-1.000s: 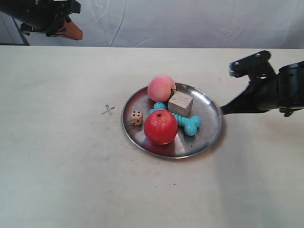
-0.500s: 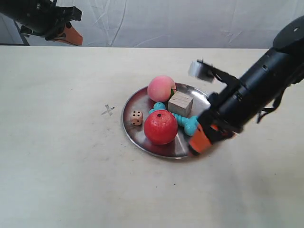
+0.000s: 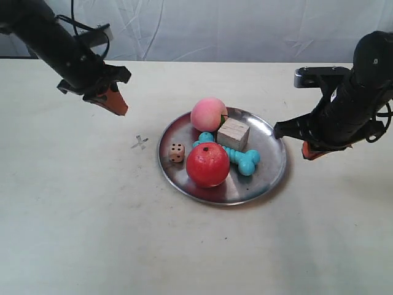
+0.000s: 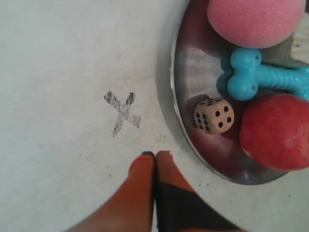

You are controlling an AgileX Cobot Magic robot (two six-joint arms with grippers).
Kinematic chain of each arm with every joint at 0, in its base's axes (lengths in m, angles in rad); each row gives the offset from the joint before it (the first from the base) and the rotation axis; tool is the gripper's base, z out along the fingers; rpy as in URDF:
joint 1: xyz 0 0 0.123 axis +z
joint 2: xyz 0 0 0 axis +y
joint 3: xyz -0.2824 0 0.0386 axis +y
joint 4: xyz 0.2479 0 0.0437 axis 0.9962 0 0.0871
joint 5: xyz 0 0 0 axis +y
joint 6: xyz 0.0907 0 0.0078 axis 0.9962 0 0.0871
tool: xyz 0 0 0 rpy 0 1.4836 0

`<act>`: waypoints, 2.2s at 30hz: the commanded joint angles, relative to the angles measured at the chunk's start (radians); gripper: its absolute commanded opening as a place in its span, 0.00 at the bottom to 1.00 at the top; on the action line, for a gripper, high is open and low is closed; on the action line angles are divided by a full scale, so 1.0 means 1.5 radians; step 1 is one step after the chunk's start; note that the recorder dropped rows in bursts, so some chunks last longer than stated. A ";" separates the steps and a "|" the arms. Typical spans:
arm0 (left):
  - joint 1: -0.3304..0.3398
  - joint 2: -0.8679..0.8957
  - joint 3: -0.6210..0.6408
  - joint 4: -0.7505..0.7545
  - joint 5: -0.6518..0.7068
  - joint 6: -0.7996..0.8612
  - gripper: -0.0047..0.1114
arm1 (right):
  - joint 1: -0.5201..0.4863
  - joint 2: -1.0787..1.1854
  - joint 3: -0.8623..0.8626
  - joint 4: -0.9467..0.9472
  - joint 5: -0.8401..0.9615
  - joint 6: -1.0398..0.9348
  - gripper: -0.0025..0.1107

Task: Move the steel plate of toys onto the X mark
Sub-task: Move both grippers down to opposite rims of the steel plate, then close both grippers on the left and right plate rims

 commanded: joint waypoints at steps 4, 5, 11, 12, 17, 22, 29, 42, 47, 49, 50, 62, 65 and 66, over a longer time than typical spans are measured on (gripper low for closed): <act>-0.038 0.041 -0.004 -0.012 -0.044 0.007 0.24 | -0.001 -0.003 0.028 0.066 -0.040 0.008 0.57; -0.042 0.046 -0.004 -0.012 -0.052 0.007 0.30 | -0.001 -0.003 0.040 0.074 -0.057 0.008 0.61; -0.045 0.074 -0.004 -0.028 -0.079 -0.021 0.55 | -0.001 -0.001 0.071 0.109 -0.135 0.009 0.61; -0.045 0.075 -0.004 -0.033 -0.079 -0.028 0.55 | -0.002 0.000 0.071 0.110 -0.144 0.011 0.61; -0.045 0.080 -0.004 -0.080 -0.095 -0.031 0.55 | -0.005 0.036 0.070 0.132 -0.164 0.011 0.61; -0.055 0.080 -0.004 -0.096 -0.119 -0.033 0.55 | -0.072 0.087 0.040 0.222 -0.131 -0.056 0.61; -0.075 0.086 -0.004 -0.093 -0.148 -0.036 0.55 | -0.142 0.133 -0.041 0.394 -0.022 -0.258 0.61; -0.091 0.133 -0.004 -0.064 -0.125 -0.053 0.55 | -0.140 0.218 -0.084 0.428 0.014 -0.285 0.61; -0.098 0.144 -0.004 -0.073 -0.128 -0.053 0.55 | -0.140 0.243 -0.084 0.476 0.013 -0.319 0.61; -0.103 0.149 -0.004 -0.073 -0.128 -0.053 0.55 | -0.140 0.253 -0.084 0.491 0.018 -0.334 0.61; -0.106 0.151 -0.004 -0.073 -0.128 -0.053 0.55 | -0.140 0.257 -0.084 0.497 0.020 -0.341 0.61; -0.148 0.176 -0.004 -0.092 -0.121 -0.051 0.54 | -0.080 0.321 -0.084 0.557 -0.006 -0.364 0.51; -0.149 0.178 -0.004 -0.091 -0.087 -0.051 0.48 | -0.051 0.327 -0.084 0.580 -0.026 -0.364 0.51; -0.149 0.180 -0.004 -0.091 -0.076 -0.051 0.40 | -0.047 0.327 -0.084 0.587 -0.030 -0.364 0.47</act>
